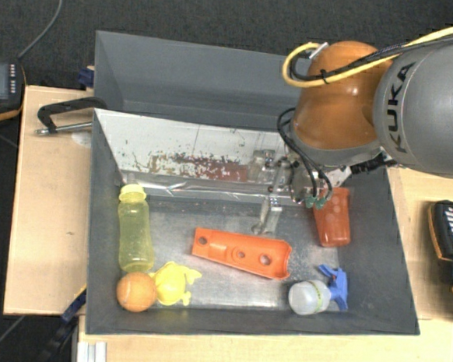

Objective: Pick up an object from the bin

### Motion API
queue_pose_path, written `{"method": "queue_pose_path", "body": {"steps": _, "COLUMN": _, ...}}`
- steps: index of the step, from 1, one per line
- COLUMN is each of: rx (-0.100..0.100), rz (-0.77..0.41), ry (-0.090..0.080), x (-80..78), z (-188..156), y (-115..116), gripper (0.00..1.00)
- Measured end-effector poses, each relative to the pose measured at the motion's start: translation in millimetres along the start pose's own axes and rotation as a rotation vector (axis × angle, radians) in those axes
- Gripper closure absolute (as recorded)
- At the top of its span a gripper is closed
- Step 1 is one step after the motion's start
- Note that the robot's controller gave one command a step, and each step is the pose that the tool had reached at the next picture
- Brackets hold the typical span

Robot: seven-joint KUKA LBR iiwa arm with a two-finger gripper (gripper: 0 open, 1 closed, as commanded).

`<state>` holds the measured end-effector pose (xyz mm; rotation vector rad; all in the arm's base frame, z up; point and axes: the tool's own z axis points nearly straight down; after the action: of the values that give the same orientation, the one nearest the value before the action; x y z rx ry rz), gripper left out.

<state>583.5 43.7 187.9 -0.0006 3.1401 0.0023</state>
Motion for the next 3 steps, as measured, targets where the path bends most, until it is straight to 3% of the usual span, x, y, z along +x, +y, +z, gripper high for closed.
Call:
{"method": "queue_pose_path", "body": {"steps": 1, "rx": 0.0, "rz": -0.053, "ry": -0.001, "x": 24.9, "z": 54, "y": -2, "gripper": 0.0}}
{"method": "queue_pose_path", "body": {"steps": 2, "rx": -0.001, "rz": 0.16, "ry": -0.007, "x": 0.2, "z": 92, "y": -61, "gripper": 1.0}}
{"method": "queue_pose_path", "body": {"steps": 3, "rx": -0.002, "rz": 0.161, "ry": -0.006, "x": 0.2, "z": 92, "y": -61, "gripper": 0.0}}
